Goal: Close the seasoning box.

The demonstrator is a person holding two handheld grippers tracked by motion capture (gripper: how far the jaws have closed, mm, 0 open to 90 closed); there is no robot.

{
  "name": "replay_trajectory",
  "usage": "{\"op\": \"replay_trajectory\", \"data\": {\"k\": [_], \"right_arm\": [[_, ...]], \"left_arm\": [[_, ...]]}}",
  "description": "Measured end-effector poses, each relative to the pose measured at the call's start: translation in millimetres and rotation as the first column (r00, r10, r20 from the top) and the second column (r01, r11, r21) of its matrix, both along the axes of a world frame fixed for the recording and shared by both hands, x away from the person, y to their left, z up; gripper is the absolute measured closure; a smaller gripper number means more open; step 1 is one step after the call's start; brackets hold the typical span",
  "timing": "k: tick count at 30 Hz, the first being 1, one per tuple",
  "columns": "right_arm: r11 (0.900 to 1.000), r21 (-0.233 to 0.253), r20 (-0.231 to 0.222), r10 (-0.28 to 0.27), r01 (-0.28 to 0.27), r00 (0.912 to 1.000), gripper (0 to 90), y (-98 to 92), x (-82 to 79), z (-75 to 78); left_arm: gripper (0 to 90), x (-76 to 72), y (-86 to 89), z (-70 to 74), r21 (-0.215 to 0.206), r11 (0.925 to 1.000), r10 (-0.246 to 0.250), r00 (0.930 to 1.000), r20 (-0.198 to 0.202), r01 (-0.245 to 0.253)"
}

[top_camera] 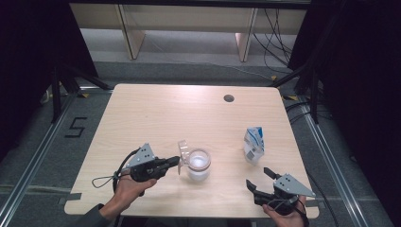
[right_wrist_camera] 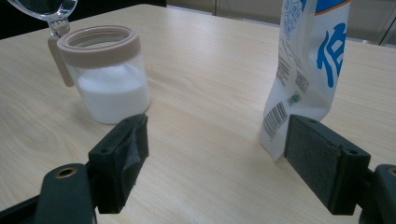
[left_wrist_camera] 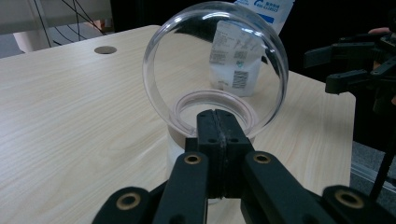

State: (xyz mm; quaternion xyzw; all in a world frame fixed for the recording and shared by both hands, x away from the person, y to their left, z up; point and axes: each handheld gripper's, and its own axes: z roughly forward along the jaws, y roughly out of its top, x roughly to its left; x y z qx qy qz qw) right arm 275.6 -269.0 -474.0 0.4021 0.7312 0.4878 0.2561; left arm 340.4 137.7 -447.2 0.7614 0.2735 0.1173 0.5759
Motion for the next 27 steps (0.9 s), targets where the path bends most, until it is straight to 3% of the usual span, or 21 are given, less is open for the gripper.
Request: {"op": "replay_trajectory", "data": {"k": [20,22,27], "right_arm": [[1.0,0.003,-0.006,0.001,-0.001,1.0,22.7,0.1,0.3,0.0],[1.0,0.003,-0.006,0.001,-0.001,1.0,22.6,-0.1,0.4,0.0],[1.0,0.018,-0.001,0.006,-0.006,1.0,22.3,0.1,1.7,-1.0]], "left_arm": [[85.5,2.2,-5.3,0.7,0.005,0.9999,-0.009,0.9999,-0.005,0.009],[82.2,2.5,-4.2,0.2,0.0,0.9999,-0.015,0.9998,-0.012,0.015],[59.1,2.5,0.6,0.4,-0.024,0.9997,0.008,0.9988,-0.048,-0.009]]}}
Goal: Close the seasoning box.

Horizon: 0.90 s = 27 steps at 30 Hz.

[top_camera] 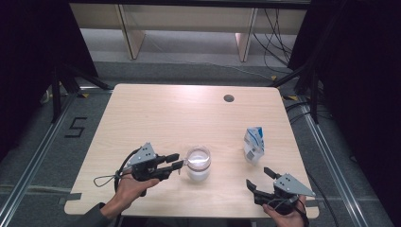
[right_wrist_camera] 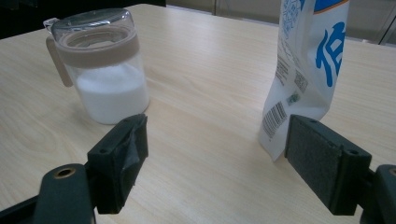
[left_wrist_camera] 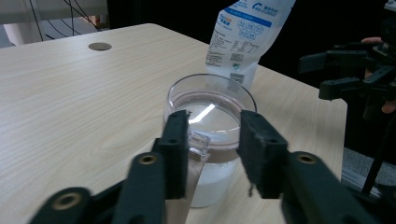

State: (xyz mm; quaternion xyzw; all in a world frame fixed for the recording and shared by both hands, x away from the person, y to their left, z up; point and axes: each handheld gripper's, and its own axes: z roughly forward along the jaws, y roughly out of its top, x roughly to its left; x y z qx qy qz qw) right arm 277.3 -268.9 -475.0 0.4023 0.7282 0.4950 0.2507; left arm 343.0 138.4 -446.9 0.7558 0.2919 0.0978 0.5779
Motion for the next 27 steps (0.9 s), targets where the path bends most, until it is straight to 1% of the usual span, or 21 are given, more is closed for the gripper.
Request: {"op": "replay_trajectory", "data": {"k": [2,3,5,6,7,8,9,10,11,12,14,15,16,17,18,20,21,22,23,26,27], "right_arm": [[1.0,0.006,-0.002,-0.003,0.003,1.0,22.2,0.1,-0.2,0.1],[1.0,0.006,0.001,-0.002,0.002,1.0,22.0,-0.1,0.0,0.0],[1.0,0.011,-0.002,0.007,-0.007,1.0,21.6,-0.5,0.5,-0.2],[1.0,-0.002,-0.011,-0.012,0.012,0.9999,21.5,-1.2,-1.0,1.0],[1.0,-0.004,-0.007,-0.008,0.008,0.9999,21.4,-1.6,-0.7,1.1],[1.0,-0.015,0.007,-0.006,0.006,1.0,21.2,-2.6,-0.1,1.1],[1.0,-0.006,0.003,-0.008,0.008,1.0,21.0,-2.3,-0.6,1.3],[1.0,-0.015,0.016,-0.007,0.007,0.9999,20.6,-3.4,0.1,1.1],[1.0,-0.005,0.002,-0.006,0.006,1.0,20.1,-2.8,-0.3,0.9],[1.0,-0.001,0.001,-0.007,0.007,1.0,19.6,-2.6,-0.5,1.0],[1.0,0.002,0.004,-0.005,0.005,1.0,18.6,-2.0,-0.4,0.9],[1.0,0.002,0.008,-0.004,0.004,1.0,17.6,-1.8,-0.1,0.8],[1.0,-0.001,0.014,-0.01,0.01,0.9998,16.7,-1.9,-0.1,0.9],[1.0,0.003,0.002,-0.003,0.003,1.0,16.4,-1.7,0.0,0.7],[1.0,0.005,-0.007,0.006,-0.006,1.0,16.3,-1.9,-0.1,0.9],[1.0,0.012,0.001,0.015,-0.015,0.9999,15.5,-1.6,0.4,0.3],[1.0,0.019,0.0,0.02,-0.02,0.9998,15.6,-1.4,0.3,0.1],[0.999,0.041,-0.02,0.015,-0.014,0.9997,15.6,0.2,-1.6,0.4],[0.999,0.031,-0.003,0.029,-0.029,0.9996,15.5,-1.0,0.2,0.2],[0.999,0.029,-0.002,0.037,-0.037,0.9993,15.5,-0.5,0.1,0.2],[0.999,0.024,-0.01,0.03,-0.03,0.9995,15.5,-0.5,-0.9,0.9]], "left_arm": [[49.0,0.5,2.2,0.2,-0.01,1.0,-0.002,0.9998,-0.018,0.002],[47.2,0.3,3.2,-0.1,-0.024,0.9997,-0.003,0.9998,-0.022,0.003],[40.1,-0.8,5.7,0.9,-0.023,0.9997,0.007,0.9994,-0.033,-0.008],[37.7,-0.8,6.8,0.3,-0.035,0.9994,0.0,0.9994,-0.036,-0.001],[36.5,-1.7,8.0,0.2,-0.037,0.9993,0.003,0.9993,-0.037,-0.005],[34.9,-3.0,9.8,0.4,-0.023,0.9996,0.013,0.9992,-0.039,-0.014],[32.9,-3.5,10.7,-0.8,-0.031,0.9994,0.014,0.999,-0.043,-0.015],[31.6,-5.6,12.5,-0.7,-0.019,0.9994,0.026,0.9984,-0.049,-0.027],[30.9,-7.4,13.9,-1.7,-0.024,0.9993,0.026,0.9983,-0.053,-0.027],[30.4,-9.3,15.2,-2.6,-0.024,0.9993,0.027,0.9983,-0.051,-0.028],[29.3,-13.4,18.6,-3.6,-0.01,0.9994,0.033,0.9983,-0.047,-0.034],[28.9,-15.2,20.1,-4.4,-0.012,0.9994,0.031,0.9979,-0.057,-0.032],[28.6,-16.3,21.8,-5.1,-0.008,0.9996,0.027,0.9983,-0.052,-0.028],[28.1,-18.2,23.2,-5.7,-0.003,0.9994,0.033,0.9979,-0.056,-0.033],[27.8,-19.6,24.3,-7.0,-0.01,0.9994,0.033,0.9973,-0.066,-0.033],[27.2,-21.6,27.7,-8.1,0.016,0.9993,0.033,0.9979,-0.056,-0.032],[26.8,-22.8,28.9,-9.1,0.018,0.9992,0.036,0.9976,-0.059,-0.035],[26.5,-23.7,30.0,-9.8,0.023,0.9992,0.034,0.9975,-0.062,-0.033],[26.3,-24.9,30.4,-10.8,0.019,0.9992,0.036,0.9971,-0.066,-0.035],[25.6,-27.4,32.4,-14.1,0.032,0.9992,0.026,0.9972,-0.071,-0.024],[25.3,-28.3,32.4,-15.3,0.033,0.9992,0.027,0.9971,-0.071,-0.025]]}}
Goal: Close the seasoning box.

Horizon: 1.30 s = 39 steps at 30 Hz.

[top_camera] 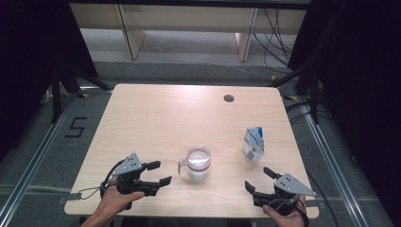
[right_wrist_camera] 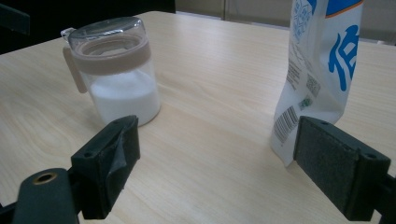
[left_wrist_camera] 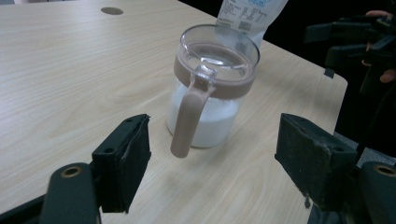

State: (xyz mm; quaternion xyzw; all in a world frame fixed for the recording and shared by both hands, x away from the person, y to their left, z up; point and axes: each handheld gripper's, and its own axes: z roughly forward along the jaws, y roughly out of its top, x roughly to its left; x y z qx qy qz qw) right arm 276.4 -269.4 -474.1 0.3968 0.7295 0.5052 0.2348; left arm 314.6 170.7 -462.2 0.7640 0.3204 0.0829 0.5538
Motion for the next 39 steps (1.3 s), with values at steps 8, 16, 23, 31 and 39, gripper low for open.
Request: {"op": "replay_trajectory", "data": {"k": [8,16,23,31,39], "right_arm": [[1.0,0.011,0.006,0.012,-0.012,0.9999,15.5,2.3,-0.6,-0.5],[1.0,-0.009,-0.013,0.01,-0.01,0.9999,15.6,4.5,-2.6,0.3],[1.0,-0.007,-0.068,0.008,-0.008,0.9977,15.6,5.7,-3.9,-3.9],[1.0,-0.009,-0.098,0.02,-0.021,0.995,15.7,5.4,-9.5,-5.9],[0.999,-0.04,-0.12,0.027,-0.032,0.9924,15.7,6.4,-10.3,-9.4]], "left_arm": [[24.4,-6.8,0.2,-8.2,0.037,0.9992,-0.016,0.9999,-0.004,0.016],[23.5,-13.4,4.2,-15.6,0.07,0.9975,0.0,0.9998,-0.02,0.001],[22.1,-18.5,7.1,-22.5,0.115,0.9929,-0.031,0.9995,-0.009,0.032],[20.3,-20.2,10.8,-28.5,0.12,0.9927,-0.001,0.9995,-0.031,0.004],[20.2,-18.8,12.9,-32.2,0.139,0.9903,0.009,0.9994,-0.034,-0.004]]}}
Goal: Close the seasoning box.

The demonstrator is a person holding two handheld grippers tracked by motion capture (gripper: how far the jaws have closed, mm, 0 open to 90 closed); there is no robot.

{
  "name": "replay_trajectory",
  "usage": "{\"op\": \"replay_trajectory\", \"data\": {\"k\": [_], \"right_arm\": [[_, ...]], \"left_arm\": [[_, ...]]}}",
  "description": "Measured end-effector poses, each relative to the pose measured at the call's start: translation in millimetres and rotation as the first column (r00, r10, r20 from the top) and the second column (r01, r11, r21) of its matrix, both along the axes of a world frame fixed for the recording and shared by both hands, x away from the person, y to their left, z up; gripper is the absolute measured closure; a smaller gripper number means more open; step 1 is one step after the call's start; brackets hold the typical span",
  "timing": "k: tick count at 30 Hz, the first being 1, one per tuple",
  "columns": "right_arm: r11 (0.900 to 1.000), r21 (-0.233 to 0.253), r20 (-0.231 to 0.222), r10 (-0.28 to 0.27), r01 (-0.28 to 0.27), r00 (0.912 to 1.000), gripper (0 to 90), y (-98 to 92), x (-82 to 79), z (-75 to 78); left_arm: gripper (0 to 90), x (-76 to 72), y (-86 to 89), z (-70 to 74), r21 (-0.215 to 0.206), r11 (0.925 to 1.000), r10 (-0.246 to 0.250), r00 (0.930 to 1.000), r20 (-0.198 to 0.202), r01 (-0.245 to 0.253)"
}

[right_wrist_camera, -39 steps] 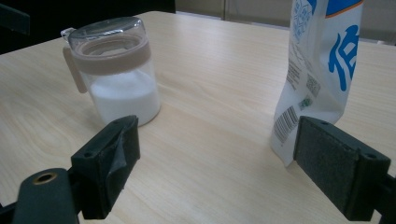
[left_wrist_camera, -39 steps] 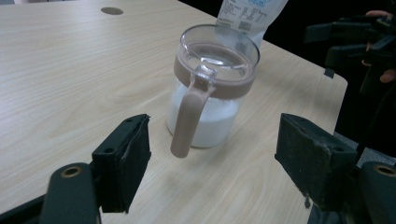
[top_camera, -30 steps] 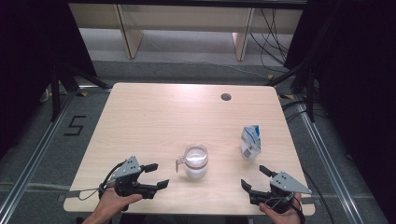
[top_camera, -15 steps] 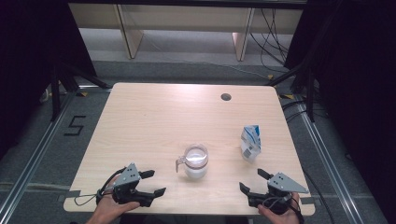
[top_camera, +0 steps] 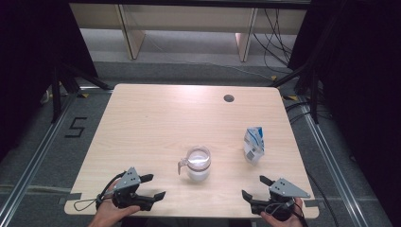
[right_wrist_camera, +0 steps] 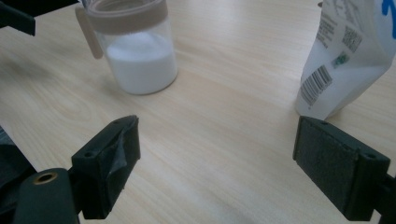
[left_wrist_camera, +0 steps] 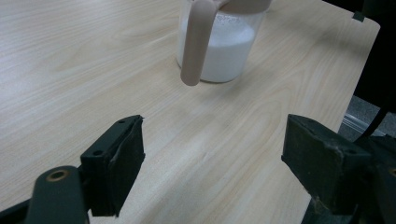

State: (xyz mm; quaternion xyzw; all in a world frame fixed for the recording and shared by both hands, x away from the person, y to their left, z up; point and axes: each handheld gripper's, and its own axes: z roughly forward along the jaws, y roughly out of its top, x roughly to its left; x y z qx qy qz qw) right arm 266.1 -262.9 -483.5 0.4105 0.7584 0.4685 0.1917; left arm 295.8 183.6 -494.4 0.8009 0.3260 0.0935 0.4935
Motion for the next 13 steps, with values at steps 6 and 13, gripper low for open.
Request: {"op": "replay_trajectory", "data": {"k": [6,13], "right_arm": [[1.0,-0.007,0.013,0.006,-0.005,0.9999,15.7,-0.9,1.9,-1.1],[1.0,-0.011,0.019,0.0,0.0,0.9998,15.7,-1.5,2.7,-1.7]], "left_arm": [[20.2,0.6,-0.3,-1.0,0.005,1.0,0.008,1.0,-0.003,-0.008],[19.6,3.1,1.1,-3.1,-0.011,0.9997,0.023,0.9995,-0.023,-0.024]]}}
